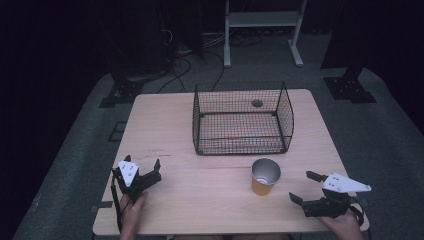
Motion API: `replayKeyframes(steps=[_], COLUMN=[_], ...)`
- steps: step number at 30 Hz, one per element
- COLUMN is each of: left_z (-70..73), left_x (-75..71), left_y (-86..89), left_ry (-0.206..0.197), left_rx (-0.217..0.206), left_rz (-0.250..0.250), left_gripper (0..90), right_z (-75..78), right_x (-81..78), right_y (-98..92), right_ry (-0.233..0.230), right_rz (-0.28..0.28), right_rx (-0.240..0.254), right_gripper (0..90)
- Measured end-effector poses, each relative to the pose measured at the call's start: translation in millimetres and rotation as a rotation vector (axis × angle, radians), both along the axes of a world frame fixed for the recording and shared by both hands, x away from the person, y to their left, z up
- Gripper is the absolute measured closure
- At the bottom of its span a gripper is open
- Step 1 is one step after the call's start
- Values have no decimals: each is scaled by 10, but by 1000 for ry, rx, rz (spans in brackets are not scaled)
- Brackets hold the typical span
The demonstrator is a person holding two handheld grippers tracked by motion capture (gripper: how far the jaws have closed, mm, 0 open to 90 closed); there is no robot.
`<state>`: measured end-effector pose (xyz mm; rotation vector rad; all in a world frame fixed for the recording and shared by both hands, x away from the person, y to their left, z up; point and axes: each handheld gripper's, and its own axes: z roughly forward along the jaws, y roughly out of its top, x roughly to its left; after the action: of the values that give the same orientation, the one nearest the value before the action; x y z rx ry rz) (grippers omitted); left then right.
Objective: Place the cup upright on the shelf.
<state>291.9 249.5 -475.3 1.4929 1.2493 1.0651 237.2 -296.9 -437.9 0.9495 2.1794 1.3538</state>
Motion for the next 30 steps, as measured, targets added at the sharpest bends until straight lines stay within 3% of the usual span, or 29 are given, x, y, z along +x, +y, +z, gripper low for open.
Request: replayKeyframes(steps=[30], left_z=[0], left_x=[2], left_y=[8], left_ry=[-1], left_rx=[-4], left_rz=[-2], left_gripper=[8], right_z=[27], right_x=[131], right_y=[453], right_ry=[40], right_rz=[90], right_rx=[-38], right_gripper=[21])
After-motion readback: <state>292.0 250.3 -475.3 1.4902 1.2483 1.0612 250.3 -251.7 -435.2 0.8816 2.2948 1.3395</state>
